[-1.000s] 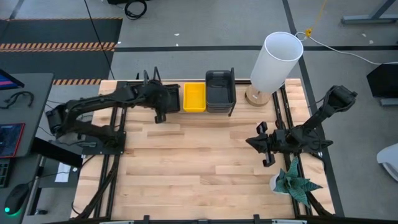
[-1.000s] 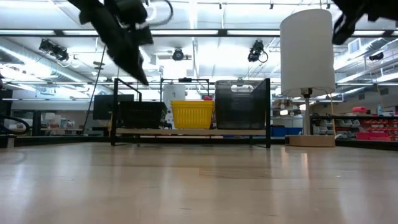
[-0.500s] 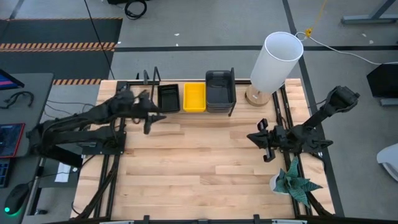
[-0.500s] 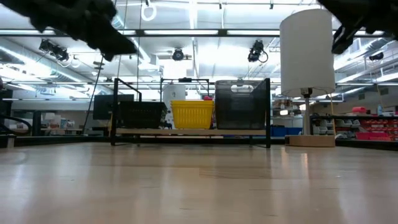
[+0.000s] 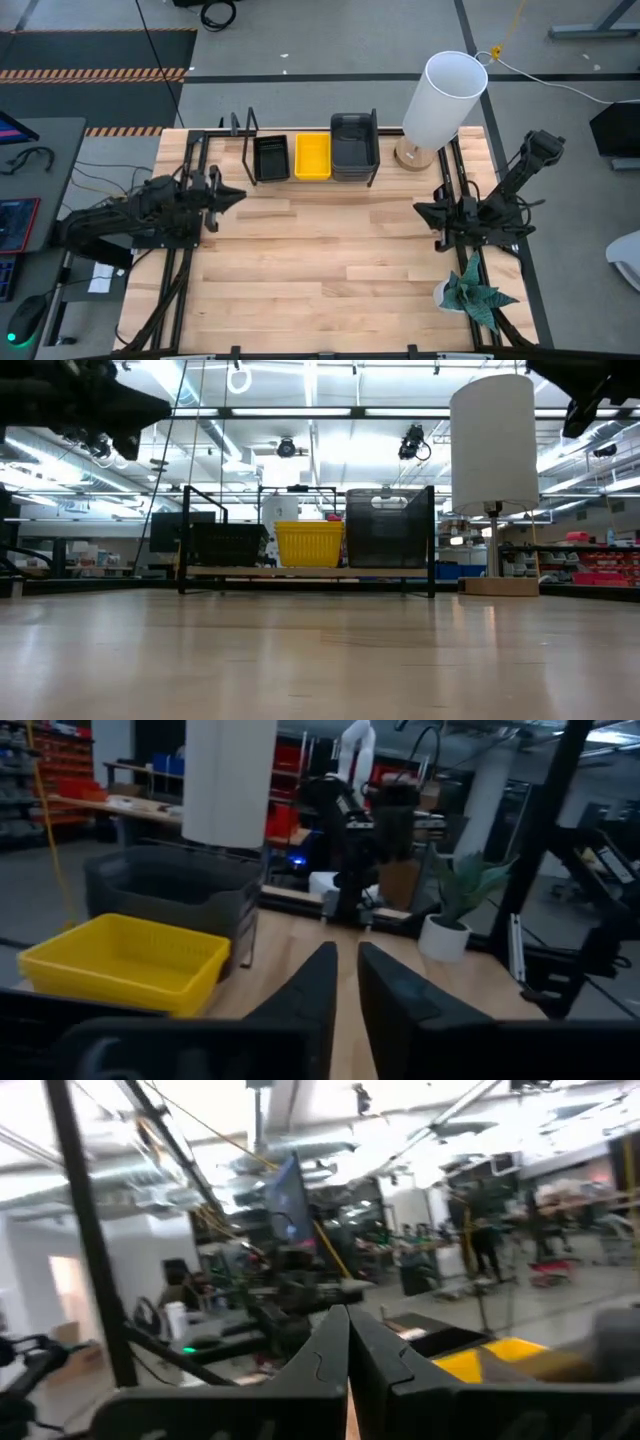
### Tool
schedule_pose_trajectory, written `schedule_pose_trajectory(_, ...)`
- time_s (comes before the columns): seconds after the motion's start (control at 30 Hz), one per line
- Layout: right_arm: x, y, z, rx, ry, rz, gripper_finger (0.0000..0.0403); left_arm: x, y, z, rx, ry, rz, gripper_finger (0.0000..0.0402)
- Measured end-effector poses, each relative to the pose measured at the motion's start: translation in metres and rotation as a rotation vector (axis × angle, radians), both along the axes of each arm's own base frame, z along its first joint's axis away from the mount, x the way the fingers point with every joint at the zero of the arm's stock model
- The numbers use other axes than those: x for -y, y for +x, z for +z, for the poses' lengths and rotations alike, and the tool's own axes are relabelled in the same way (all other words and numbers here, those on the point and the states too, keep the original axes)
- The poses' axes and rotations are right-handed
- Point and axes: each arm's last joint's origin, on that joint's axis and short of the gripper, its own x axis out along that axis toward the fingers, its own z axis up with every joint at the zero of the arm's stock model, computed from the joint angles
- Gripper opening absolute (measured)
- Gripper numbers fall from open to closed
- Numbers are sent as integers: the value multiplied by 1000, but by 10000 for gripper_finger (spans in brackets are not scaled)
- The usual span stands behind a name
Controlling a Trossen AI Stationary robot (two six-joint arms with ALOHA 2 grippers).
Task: Stack baskets on shelf by color
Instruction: Return to Home Position
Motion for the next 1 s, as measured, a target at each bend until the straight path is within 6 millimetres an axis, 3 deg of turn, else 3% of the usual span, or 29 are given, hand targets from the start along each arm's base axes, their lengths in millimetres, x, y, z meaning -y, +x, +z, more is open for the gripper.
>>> schedule_pose_trajectory(0.23,6,-1,1,-8,-2,-51,3,16,-3,-17,9,25,-64,5)
schedule_pose_trajectory(0.4,13,-3,4,26,65,-70,3,26,-3,-22,-26,92,-110,6)
schedule_pose_trajectory(0.77,15,16,-18,-104,128,-116,10,46,-8,-24,-21,120,-332,6)
schedule_pose_trajectory(1.0,15,17,-19,-112,118,-122,11,57,-6,-55,-32,87,-435,6)
